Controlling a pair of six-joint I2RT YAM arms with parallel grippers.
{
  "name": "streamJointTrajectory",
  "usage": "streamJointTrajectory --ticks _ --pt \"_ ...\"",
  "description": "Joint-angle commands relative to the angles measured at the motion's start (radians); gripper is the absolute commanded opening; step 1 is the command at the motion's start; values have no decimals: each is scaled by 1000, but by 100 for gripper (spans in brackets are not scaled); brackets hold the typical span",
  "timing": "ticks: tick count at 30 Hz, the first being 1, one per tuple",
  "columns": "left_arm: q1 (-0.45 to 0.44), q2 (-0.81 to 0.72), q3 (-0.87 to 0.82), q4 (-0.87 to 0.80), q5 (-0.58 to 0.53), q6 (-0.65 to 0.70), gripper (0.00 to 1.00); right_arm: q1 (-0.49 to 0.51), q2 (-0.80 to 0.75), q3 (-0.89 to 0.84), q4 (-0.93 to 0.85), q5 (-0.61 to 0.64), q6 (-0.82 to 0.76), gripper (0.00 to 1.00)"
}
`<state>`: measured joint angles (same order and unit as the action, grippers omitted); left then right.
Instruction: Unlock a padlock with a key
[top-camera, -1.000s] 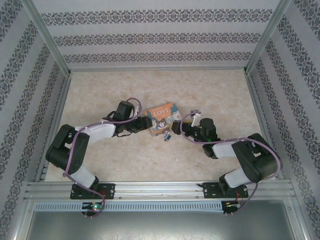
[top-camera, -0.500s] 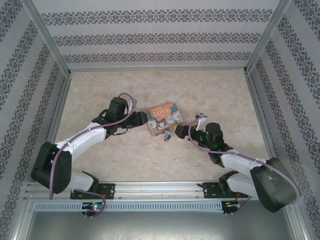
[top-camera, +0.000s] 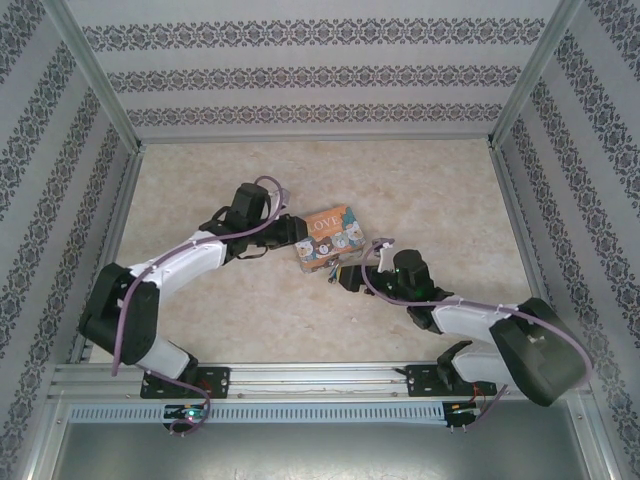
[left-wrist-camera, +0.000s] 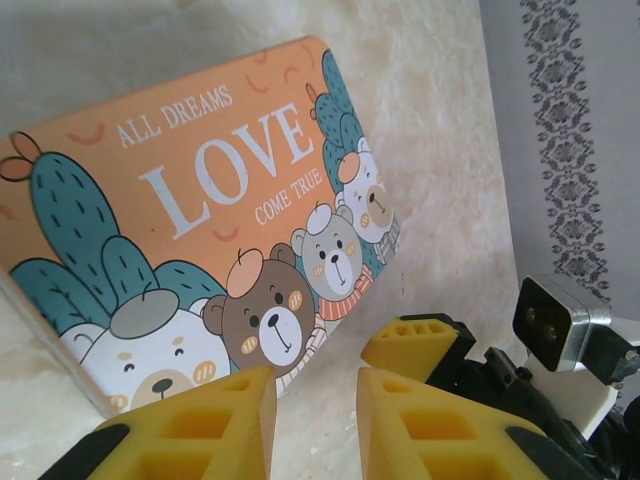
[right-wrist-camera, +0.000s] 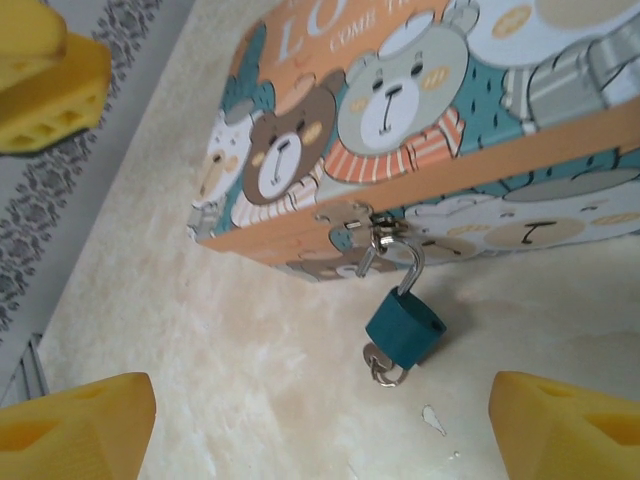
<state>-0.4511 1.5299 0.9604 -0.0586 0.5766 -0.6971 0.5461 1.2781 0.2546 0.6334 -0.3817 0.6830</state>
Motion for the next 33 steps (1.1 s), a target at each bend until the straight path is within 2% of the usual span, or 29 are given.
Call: streamJointTrajectory --ticks 1,13,33 --pt "-17 37 34 37 22 -3 26 17 49 36 82 23 6 84" --pt "-28 154 60 10 32 27 22 35 222 80 214 28 12 78" --pt "-28 171 19 1 25 30 22 36 350 133 302 9 41 76"
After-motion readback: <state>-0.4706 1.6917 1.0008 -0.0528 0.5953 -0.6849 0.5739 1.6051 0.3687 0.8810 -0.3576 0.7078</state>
